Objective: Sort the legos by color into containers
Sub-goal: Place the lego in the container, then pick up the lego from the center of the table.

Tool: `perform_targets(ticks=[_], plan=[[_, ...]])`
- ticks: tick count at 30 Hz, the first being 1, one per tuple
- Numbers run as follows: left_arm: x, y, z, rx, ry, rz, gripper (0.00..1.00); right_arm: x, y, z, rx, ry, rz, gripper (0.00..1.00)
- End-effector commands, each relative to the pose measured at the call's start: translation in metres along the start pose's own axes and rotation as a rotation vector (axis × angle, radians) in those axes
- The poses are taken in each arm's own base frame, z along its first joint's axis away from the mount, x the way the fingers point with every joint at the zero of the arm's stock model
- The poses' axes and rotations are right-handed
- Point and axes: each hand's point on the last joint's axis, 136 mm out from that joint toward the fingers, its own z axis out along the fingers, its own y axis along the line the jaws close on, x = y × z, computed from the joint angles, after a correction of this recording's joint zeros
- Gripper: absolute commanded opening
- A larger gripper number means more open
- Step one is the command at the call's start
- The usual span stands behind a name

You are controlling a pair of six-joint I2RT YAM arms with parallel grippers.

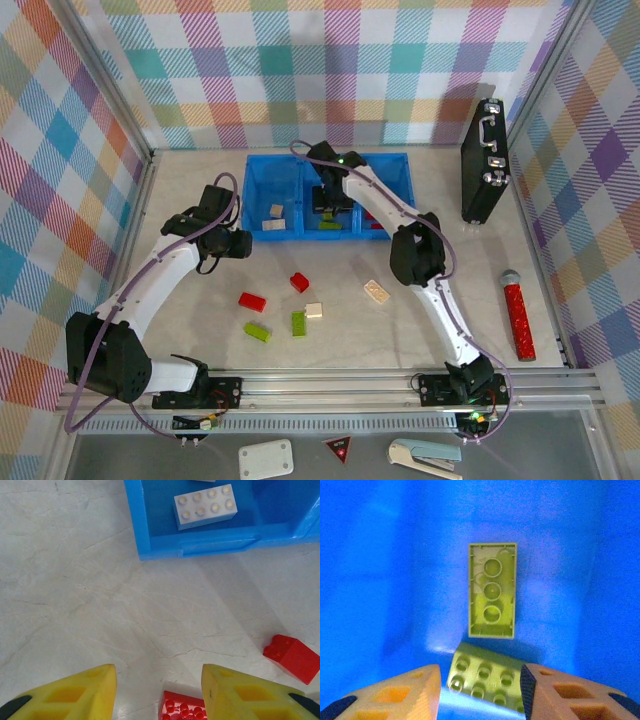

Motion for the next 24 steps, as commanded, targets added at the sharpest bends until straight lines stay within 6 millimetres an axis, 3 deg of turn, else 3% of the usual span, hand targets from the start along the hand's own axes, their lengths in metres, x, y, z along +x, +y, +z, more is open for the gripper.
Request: perform_targets(ticks=[1,12,17,24], plan=[[0.003,-0.002,0.001,0.021,0.02,-0.007,0.48,0.011,0.008,-0.041,-0.023,0.002,-0.031,0.48],[0.01,-0.026,0.006,0.055,0.088,-0.003,0.48,0.054,0.011,-0.078,-0.029,0.031,-0.083,0.47],[0.016,-0.047,0.013,0.061,0.13,0.022,0.49,0.079,0.008,-0.085,-0.067,0.054,-0.067,0.47],[0.026,-0.072,0.024,0.065,0.171,0.044,0.49,0.117,-0.014,-0.084,-0.043,0.085,-0.039,0.47]])
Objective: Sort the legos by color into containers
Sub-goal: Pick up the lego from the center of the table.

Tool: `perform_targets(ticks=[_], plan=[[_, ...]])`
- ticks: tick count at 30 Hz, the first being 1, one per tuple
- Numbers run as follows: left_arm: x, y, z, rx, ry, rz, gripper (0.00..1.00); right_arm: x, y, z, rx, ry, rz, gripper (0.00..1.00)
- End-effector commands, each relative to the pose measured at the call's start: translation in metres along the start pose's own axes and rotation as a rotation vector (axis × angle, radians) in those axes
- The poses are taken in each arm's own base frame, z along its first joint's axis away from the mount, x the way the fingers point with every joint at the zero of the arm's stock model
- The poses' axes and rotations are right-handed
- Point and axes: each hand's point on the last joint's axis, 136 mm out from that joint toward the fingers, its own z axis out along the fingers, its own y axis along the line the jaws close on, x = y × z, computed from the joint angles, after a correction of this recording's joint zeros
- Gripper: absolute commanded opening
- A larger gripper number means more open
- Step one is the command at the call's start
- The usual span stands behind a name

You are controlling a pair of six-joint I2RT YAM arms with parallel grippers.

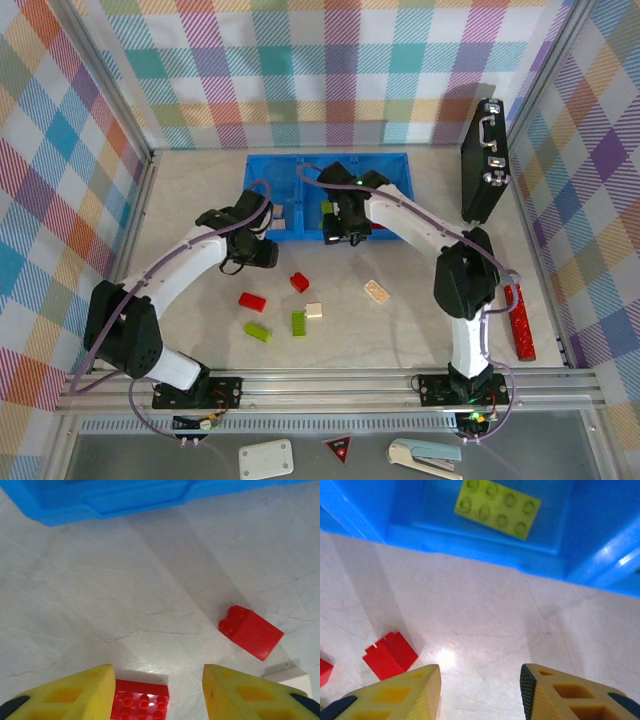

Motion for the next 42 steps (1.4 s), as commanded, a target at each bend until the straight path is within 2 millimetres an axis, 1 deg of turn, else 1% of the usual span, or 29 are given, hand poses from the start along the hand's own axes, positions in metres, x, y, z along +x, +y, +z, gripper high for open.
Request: perform_targets(ticks=[1,5,12,14,16,20,23,29,36,39,42], plan=[[-0.002,-0.011,0.001,-0.007,0.008,-0.019,0.5,0.01,-0.003,-0.007,-0.016,-0.02,0.025,0.47],[0.002,-0.029,0.012,0.0,0.029,-0.007,0.51,0.029,-0.016,-0.004,0.017,-0.001,0.03,0.47],[0.006,-0.051,0.026,-0.004,0.059,-0.025,0.55,0.062,-0.039,0.004,0.069,0.036,0.047,0.47],[0.005,-0.053,0.031,-0.02,0.064,-0.083,0.6,0.07,-0.043,0.004,0.073,0.042,0.054,0.47],[0.008,-0.049,0.036,-0.056,0.074,-0.165,0.64,0.075,-0.046,0.004,0.076,0.044,0.061,0.47],[0.016,-0.053,0.048,-0.057,0.098,-0.296,0.68,0.085,-0.052,0.002,0.082,0.048,0.071,0.47],[0.019,-0.059,0.056,-0.049,0.101,-0.347,0.7,0.091,-0.056,-0.003,0.083,0.042,0.074,0.47],[0.019,-0.073,0.069,-0.013,0.111,-0.417,0.72,0.098,-0.062,-0.011,0.093,0.036,0.073,0.47],[0.023,-0.082,0.084,-0.019,0.144,-0.432,0.72,0.104,-0.068,-0.016,0.107,0.028,0.076,0.47],[0.027,-0.085,0.088,-0.022,0.157,-0.425,0.7,0.106,-0.071,-0.016,0.118,0.029,0.074,0.47],[0.03,-0.087,0.091,-0.024,0.167,-0.417,0.63,0.106,-0.072,-0.016,0.121,0.029,0.074,0.47]])
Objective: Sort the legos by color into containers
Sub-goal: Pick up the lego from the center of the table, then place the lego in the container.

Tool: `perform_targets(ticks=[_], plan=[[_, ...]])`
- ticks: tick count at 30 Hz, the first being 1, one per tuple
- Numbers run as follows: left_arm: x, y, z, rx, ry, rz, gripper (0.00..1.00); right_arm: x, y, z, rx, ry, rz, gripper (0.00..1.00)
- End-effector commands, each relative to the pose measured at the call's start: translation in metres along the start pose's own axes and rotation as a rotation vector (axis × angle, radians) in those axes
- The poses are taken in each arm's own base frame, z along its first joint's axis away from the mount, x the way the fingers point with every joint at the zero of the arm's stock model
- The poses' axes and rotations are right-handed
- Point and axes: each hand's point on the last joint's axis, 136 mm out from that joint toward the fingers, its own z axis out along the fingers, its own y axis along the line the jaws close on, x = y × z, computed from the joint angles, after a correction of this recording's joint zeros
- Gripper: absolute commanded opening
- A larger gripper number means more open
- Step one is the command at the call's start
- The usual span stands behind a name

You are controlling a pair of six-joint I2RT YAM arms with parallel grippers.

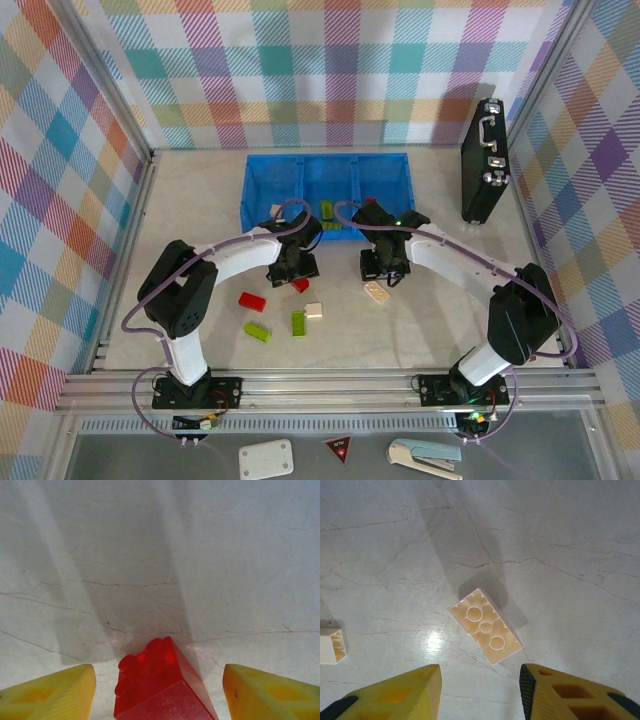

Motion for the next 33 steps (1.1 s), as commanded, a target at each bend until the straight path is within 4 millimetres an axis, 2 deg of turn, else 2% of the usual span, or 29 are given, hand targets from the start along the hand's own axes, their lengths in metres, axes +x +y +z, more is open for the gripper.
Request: perform_targets(ticks=[1,8,18,25,28,33], plan=[[0.006,-0.008,0.001,0.011,0.01,0.008,0.59,0.003,-0.005,-0.006,0.015,-0.006,0.008,0.47],[0.006,-0.011,-0.001,0.02,0.005,0.033,0.44,0.002,-0.002,-0.007,0.006,-0.01,0.013,0.47],[0.0,-0.024,-0.012,0.075,-0.017,0.106,0.38,0.006,0.002,-0.004,-0.028,-0.001,0.027,0.46],[-0.005,-0.049,-0.031,0.212,-0.047,0.168,0.38,0.007,0.029,-0.005,-0.196,-0.005,0.056,0.47],[-0.005,-0.064,-0.041,0.304,-0.033,0.106,0.38,0.005,0.043,-0.009,-0.29,-0.031,0.068,0.48],[-0.003,-0.104,-0.056,0.525,0.033,-0.05,0.38,-0.003,0.061,-0.024,-0.43,-0.102,0.088,0.48]])
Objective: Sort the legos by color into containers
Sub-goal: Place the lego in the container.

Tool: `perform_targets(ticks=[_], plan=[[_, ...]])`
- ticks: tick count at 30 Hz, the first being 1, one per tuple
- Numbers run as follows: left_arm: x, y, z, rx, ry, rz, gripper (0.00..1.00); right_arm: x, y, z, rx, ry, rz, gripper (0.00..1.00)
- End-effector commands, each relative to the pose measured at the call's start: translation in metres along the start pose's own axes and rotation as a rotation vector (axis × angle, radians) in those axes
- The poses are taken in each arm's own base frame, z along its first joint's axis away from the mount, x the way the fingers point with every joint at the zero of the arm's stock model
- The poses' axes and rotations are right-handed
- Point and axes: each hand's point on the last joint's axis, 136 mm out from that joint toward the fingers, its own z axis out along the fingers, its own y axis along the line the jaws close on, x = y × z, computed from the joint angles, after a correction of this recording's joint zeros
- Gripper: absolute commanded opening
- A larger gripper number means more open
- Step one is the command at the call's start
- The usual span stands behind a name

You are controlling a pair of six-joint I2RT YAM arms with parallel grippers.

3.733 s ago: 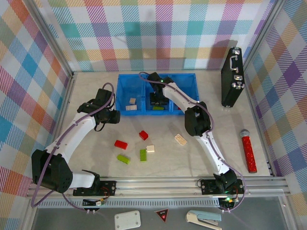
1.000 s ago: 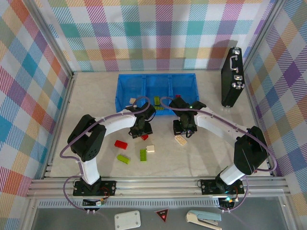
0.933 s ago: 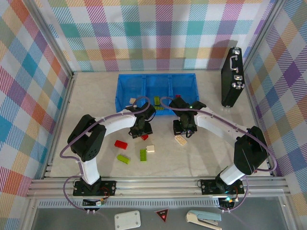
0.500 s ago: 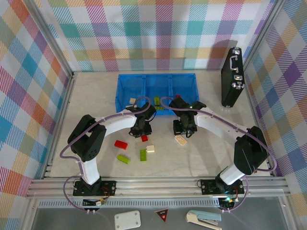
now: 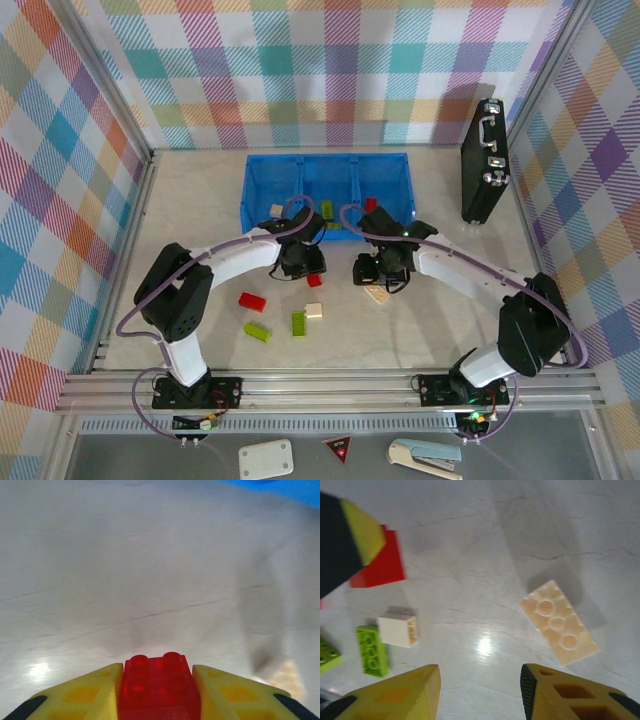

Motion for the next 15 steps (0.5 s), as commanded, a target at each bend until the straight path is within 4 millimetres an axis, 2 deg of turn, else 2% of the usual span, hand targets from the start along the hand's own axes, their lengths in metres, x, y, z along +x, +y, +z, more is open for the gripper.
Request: perform_targets(ticks=[1,2,5,8,15], plan=[[0.003,-0.048,-0.011,0.227,0.038,-0.12,0.38,-0.011,0.03,-0.012,-0.168,-0.073,0.01,0.49],[-0.001,-0.059,-0.012,0.282,0.034,-0.139,0.38,-0.013,0.033,-0.015,-0.189,-0.092,0.012,0.49],[-0.001,-0.076,-0.019,0.36,0.051,-0.179,0.38,-0.019,0.038,-0.021,-0.23,-0.15,0.018,0.52],[-0.002,-0.084,-0.029,0.396,0.06,-0.194,0.38,-0.026,0.034,-0.025,-0.226,-0.208,0.038,0.56],[-0.001,-0.098,-0.045,0.456,0.083,-0.202,0.38,-0.046,0.025,-0.031,-0.204,-0.32,0.084,0.57]])
